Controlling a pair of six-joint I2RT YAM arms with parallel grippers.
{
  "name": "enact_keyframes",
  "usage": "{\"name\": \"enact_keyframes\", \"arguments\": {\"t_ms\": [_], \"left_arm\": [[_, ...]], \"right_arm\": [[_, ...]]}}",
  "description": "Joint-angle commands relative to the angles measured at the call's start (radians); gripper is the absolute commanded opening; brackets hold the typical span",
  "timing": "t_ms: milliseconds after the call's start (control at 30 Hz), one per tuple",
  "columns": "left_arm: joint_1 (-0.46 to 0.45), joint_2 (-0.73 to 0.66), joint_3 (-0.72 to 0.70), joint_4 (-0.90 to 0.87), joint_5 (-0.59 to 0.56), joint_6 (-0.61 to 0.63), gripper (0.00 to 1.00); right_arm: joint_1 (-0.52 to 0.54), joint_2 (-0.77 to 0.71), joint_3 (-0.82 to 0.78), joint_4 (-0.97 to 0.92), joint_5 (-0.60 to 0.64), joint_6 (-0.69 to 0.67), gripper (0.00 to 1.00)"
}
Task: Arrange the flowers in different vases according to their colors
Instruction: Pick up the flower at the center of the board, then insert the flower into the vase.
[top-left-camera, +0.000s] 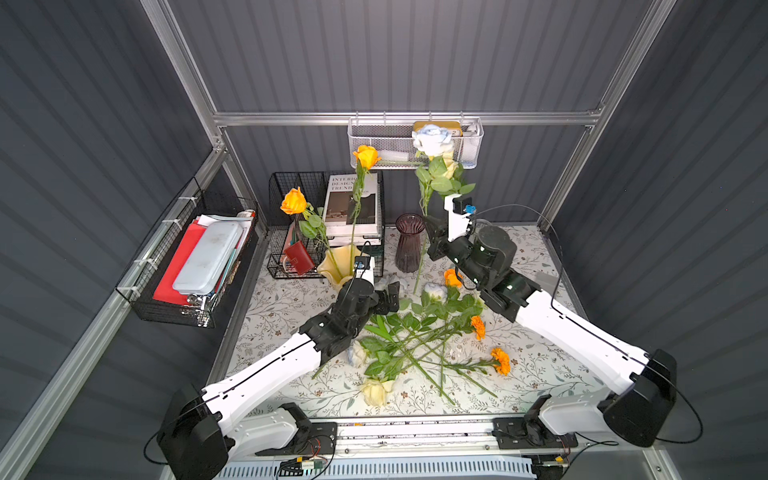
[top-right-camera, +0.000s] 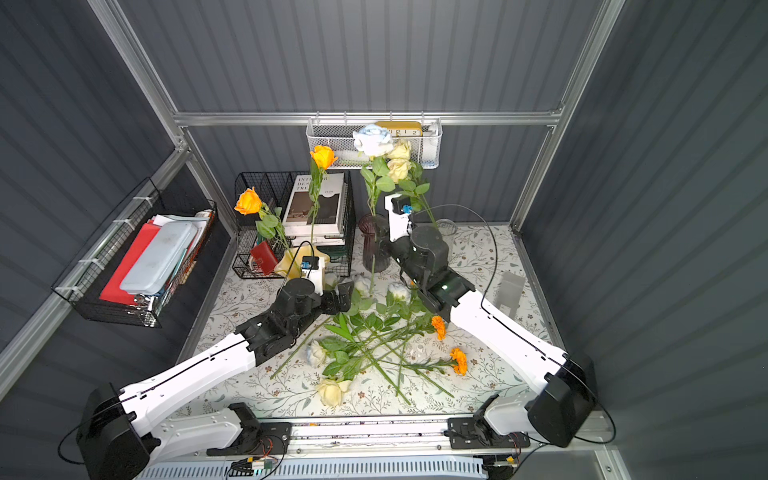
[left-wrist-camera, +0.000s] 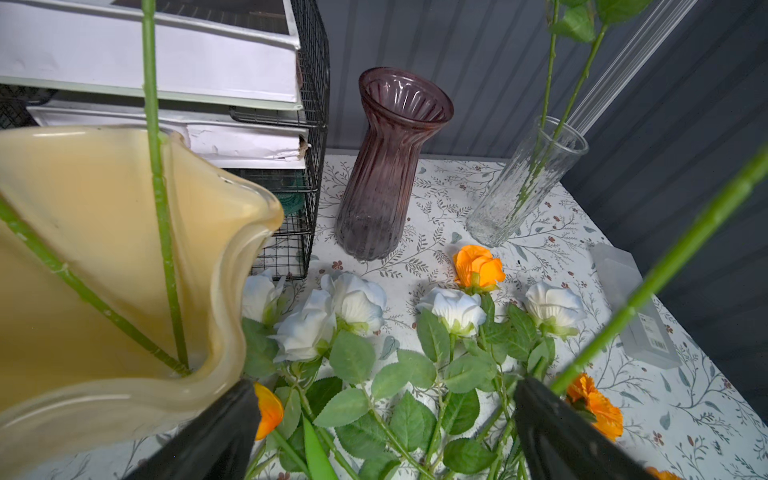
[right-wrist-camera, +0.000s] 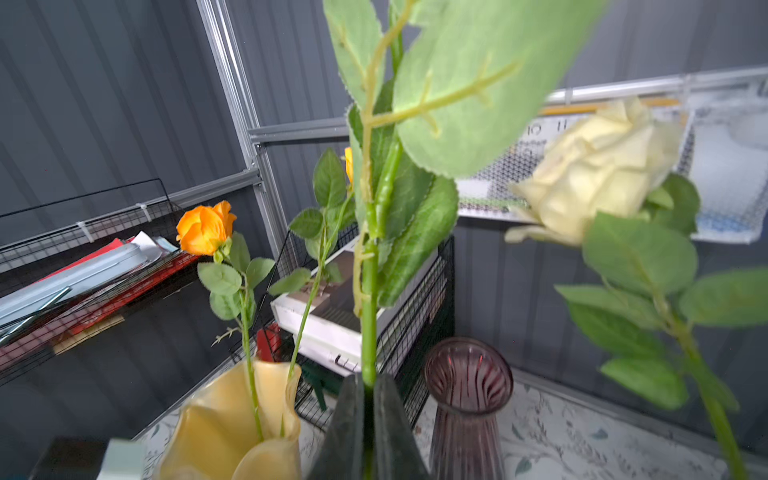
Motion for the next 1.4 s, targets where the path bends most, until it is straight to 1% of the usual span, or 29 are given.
{"name": "enact_keyframes", "arguments": {"t_ms": [0, 133, 267, 433, 600, 733, 867, 967, 1067, 1100, 1200, 1233, 1267, 1367], "left_arm": [[-0.002, -0.006, -0.014, 0.002, 0.011, -0.013, 0.99], [-0.001, -0.009, -0.023, 0.005, 0.016, -0.018, 0.99], [-0.001, -0.008, -0.035, 0.012, 0.035, -0.019, 0.99], [-0.001, -0.002, -0.044, 0.027, 0.057, -0.015, 0.99], [-0.001, 0.004, -0.045, 0.030, 0.066, -0.009, 0.99], [-0.001, 0.011, -0.045, 0.034, 0.067, -0.006, 0.99], [-0.001, 0.018, -0.046, 0.035, 0.066, 0.002, 0.99], [-0.001, 0.024, -0.048, 0.036, 0.063, 0.008, 0.99], [-0.002, 0.033, -0.050, 0.042, 0.063, 0.009, 0.99], [-0.001, 0.035, -0.050, 0.043, 0.063, 0.008, 0.99], [-0.001, 0.034, -0.052, 0.049, 0.065, 0.000, 0.99], [-0.001, 0.032, -0.052, 0.050, 0.064, -0.005, 0.99], [-0.001, 0.031, -0.052, 0.048, 0.063, -0.006, 0.99], [-0.001, 0.028, -0.053, 0.048, 0.063, -0.014, 0.99]], "right_arm": [[0.004, 0.081, 0.107, 0.146, -0.004, -0.105, 0.00], [0.006, 0.206, 0.234, 0.208, 0.045, -0.208, 0.00], [0.006, 0.301, 0.307, 0.294, 0.085, -0.304, 0.00], [0.004, 0.444, 0.430, 0.345, 0.132, -0.454, 0.00], [0.001, 0.554, 0.528, 0.392, 0.165, -0.549, 0.00], [-0.033, 0.604, 0.563, 0.382, 0.161, -0.504, 0.00], [-0.051, 0.639, 0.556, 0.389, 0.170, -0.499, 0.00], [-0.054, 0.653, 0.524, 0.411, 0.185, -0.499, 0.00], [-0.055, 0.641, 0.454, 0.457, 0.192, -0.493, 0.00], [-0.056, 0.629, 0.425, 0.467, 0.191, -0.484, 0.07], [-0.051, 0.570, 0.340, 0.479, 0.183, -0.442, 0.47], [-0.050, 0.544, 0.312, 0.474, 0.174, -0.433, 0.58], [-0.045, 0.524, 0.292, 0.459, 0.172, -0.428, 0.67], [-0.028, 0.453, 0.243, 0.398, 0.213, -0.410, 0.75]]}}
